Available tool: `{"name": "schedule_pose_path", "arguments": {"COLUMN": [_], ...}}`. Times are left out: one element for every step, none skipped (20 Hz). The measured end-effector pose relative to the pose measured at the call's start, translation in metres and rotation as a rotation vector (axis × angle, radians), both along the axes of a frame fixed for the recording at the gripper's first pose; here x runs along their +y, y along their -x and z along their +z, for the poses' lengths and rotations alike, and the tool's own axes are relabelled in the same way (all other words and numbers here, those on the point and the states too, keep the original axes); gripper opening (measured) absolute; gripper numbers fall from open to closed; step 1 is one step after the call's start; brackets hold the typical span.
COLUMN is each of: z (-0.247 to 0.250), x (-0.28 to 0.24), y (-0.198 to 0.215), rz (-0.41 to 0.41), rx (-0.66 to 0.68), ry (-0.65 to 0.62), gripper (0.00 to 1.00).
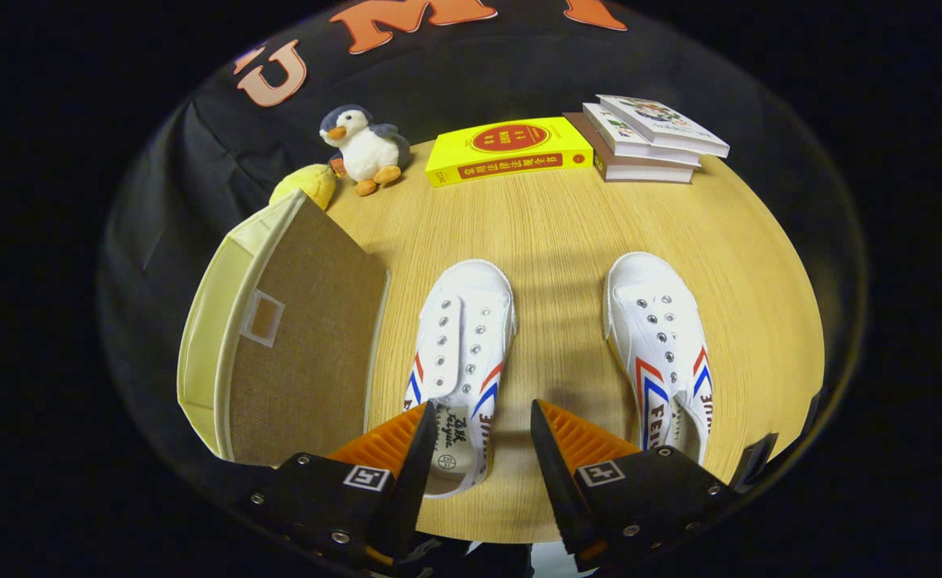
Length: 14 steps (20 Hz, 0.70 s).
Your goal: Open the storage box then place both shoes into the box .Put the left shoe in first, then the right shoe, with the right side of both shoes facing outward in a uniform manner.
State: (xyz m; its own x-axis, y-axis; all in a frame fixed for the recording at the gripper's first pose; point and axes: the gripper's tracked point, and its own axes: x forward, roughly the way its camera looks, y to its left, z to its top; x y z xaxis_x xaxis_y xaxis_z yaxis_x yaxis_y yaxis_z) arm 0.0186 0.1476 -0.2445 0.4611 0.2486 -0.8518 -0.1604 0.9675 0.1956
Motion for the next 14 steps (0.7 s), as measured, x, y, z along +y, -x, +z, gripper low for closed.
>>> {"name": "schedule_pose_path", "arguments": {"z": [-0.005, -0.010, -0.015, -0.019, -0.024, -0.029, -0.034, -0.038, -0.046, -0.048, -0.048, -0.048, -0.049, -0.049], "x": [0.002, 0.004, 0.006, 0.008, 0.010, 0.011, 0.012, 0.015, 0.015, 0.019, 0.020, 0.022, 0.022, 0.023], "y": [0.001, 0.000, -0.002, -0.005, -0.005, -0.005, -0.005, -0.005, -0.006, -0.006, -0.007, -0.007, -0.007, -0.007], "rz": [0.001, -0.001, -0.001, 0.001, 0.004, 0.011, 0.018, 0.022, 0.018, 0.020, 0.011, 0.024, 0.039, 0.047], "rx": [0.015, 0.028, 0.038, 0.046, 0.058, 0.073, 0.084, 0.092, 0.102, 0.117, 0.118, 0.128, 0.130, 0.129], "ry": [-0.003, -0.007, -0.007, -0.004, 0.002, 0.010, 0.021, 0.024, 0.034, 0.023, 0.014, 0.007, -0.003, -0.013], "gripper": [0.67, 0.65, 0.62, 0.60, 0.57, 0.55, 0.52, 0.50, 0.46, 0.44, 0.40, 0.36, 0.32, 0.31]}}
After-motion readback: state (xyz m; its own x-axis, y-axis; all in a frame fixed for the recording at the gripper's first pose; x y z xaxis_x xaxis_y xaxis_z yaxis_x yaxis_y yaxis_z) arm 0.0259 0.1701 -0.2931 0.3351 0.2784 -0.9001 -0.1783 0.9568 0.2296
